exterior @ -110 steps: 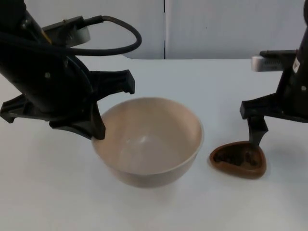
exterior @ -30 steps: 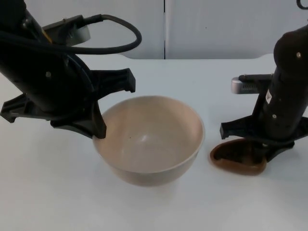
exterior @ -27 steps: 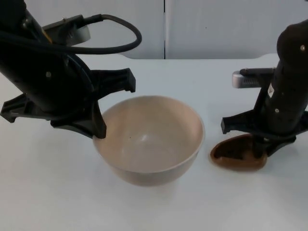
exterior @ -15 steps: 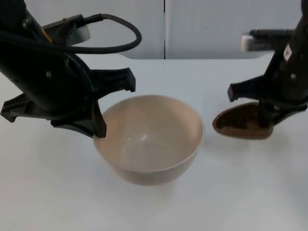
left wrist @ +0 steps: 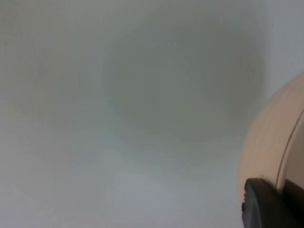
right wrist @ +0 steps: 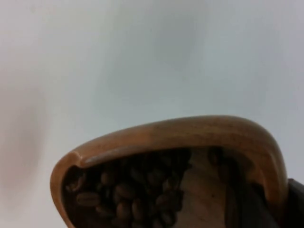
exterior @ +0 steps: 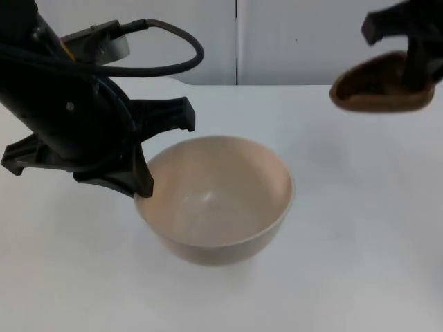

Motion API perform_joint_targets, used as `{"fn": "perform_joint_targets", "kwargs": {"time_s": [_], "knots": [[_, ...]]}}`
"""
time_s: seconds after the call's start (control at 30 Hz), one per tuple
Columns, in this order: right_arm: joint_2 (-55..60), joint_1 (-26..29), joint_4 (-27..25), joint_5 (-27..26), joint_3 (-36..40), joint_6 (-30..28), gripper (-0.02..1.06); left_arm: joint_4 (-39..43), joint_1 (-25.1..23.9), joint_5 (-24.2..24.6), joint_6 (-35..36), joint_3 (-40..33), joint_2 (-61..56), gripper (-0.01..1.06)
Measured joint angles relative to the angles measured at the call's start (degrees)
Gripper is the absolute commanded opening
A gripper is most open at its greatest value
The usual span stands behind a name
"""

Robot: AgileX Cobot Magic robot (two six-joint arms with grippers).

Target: Pick up the bowl with the left hand and pour the coffee beans from the cup into the bowl with the right hand.

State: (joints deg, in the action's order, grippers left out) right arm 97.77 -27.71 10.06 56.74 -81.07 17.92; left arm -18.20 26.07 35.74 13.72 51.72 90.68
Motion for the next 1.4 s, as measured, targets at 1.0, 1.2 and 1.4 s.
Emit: {"fn": "perform_joint_targets", "kwargs": {"time_s": [1.0, 1.2, 1.4], "knots": [[-0.25, -6.49, -6.60, 13.17, -9.66, -10.17, 0.00, 0.00, 0.00, 0.00, 0.00, 0.00, 0.00, 0.00], [-0.25, -9.66, -3.16, 13.38, -15.85, -10.17, 0.00, 0.00, 0.00, 0.00, 0.00, 0.00, 0.00, 0.00], [0.49, -9.90, -2.69, 13.27, -20.76, -10.09, 0.00, 0.00, 0.00, 0.00, 0.00, 0.00, 0.00, 0.00]]}}
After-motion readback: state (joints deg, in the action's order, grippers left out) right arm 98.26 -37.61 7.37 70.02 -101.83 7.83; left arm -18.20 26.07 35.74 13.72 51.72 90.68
